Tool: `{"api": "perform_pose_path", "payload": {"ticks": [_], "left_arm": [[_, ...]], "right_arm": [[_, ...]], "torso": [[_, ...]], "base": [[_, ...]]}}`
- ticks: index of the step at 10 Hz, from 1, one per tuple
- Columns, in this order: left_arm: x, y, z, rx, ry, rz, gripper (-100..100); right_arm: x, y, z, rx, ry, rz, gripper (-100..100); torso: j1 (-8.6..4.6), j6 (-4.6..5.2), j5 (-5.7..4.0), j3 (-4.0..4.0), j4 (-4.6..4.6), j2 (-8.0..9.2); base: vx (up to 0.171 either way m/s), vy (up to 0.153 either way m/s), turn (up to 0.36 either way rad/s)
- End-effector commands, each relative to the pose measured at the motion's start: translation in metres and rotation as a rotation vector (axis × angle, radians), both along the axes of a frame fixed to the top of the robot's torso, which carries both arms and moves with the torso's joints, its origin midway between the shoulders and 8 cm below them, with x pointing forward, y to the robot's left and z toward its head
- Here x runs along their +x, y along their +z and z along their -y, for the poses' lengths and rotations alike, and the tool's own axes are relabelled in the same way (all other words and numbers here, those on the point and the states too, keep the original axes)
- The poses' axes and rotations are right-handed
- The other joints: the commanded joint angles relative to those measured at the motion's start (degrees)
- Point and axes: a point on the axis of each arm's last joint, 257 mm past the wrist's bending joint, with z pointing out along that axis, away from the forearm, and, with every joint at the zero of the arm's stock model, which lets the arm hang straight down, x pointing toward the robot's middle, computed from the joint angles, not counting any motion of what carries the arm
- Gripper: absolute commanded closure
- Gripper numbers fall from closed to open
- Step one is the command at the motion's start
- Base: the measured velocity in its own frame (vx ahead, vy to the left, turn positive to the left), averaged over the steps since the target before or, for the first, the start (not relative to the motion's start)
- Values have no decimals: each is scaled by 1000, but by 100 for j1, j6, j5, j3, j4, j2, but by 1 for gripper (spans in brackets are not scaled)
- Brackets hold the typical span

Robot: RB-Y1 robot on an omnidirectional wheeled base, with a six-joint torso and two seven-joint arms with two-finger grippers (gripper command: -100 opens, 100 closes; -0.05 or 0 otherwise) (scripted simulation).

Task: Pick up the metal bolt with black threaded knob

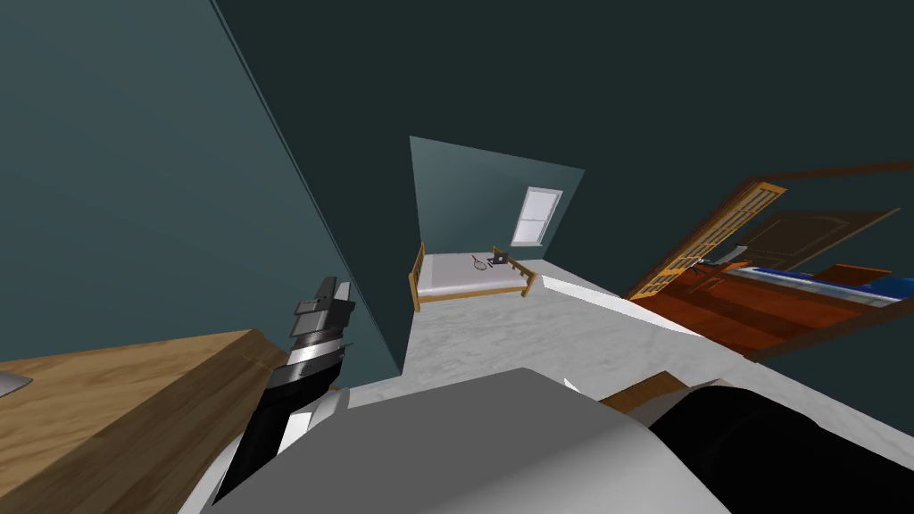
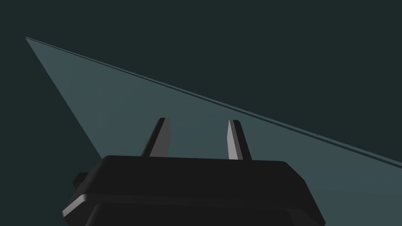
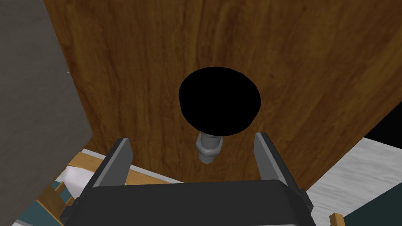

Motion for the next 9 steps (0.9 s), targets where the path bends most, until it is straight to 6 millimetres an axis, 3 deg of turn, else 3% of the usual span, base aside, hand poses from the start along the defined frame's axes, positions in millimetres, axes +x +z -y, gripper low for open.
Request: {"api": "perform_pose_path", "payload": {"ticks": [1,5,6,7,9], "left_arm": [[0,0,0,0,0,0,0],[0,0,0,0,0,0,0],[0,0,0,0,0,0,0],[0,0,0,0,0,0,0],[0,0,0,0,0,0,0]], "right_arm": [[0,0,0,0,0,0,100],[0,0,0,-1,0,0,100],[0,0,0,-1,0,0,0],[2,5,2,-1,27,0,100],[6,13,5,-1,70,1,100]], "torso": [[0,0,0,0,0,0],[-1,-2,-3,-19,-8,-31],[0,-2,-3,-20,-8,-32],[0,-2,-3,-20,-9,-32],[20,8,1,-45,-20,-77]], "base": [[-11,-3,-11],[-1,1,0],[0,0,0],[84,23,-283],[162,41,-300]]}}
